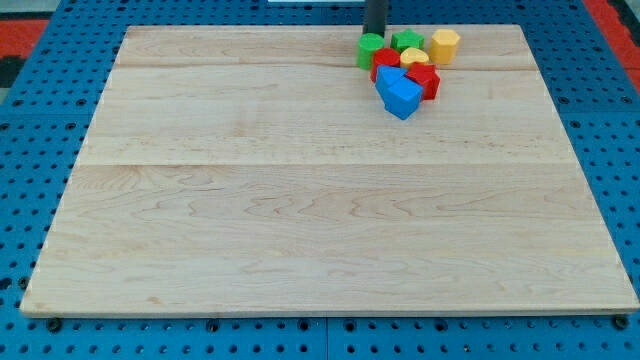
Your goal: Slide your arm towards the center right
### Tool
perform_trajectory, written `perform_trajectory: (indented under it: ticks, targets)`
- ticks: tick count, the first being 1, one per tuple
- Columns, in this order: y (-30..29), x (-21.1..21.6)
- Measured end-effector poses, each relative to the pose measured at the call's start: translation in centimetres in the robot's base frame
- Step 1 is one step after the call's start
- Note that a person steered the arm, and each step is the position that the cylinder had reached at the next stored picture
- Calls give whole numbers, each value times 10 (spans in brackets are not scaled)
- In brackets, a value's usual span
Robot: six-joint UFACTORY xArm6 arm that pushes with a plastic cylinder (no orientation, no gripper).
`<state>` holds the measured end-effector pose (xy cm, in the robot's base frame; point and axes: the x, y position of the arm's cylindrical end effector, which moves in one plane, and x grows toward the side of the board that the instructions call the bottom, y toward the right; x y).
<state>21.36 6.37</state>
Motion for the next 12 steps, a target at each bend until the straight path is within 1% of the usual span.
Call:
perform_trajectory:
  ticks: [1,2,3,4,6,7,8,9,10,11,12]
  targets:
    - [-5,0]
    - [-29,1]
    - [-53,63]
    - [-34,67]
    - [-38,51]
    - [-27,36]
    - [-20,35]
    - [-37,43]
    - [-38,106]
    - [-36,211]
    - [76,222]
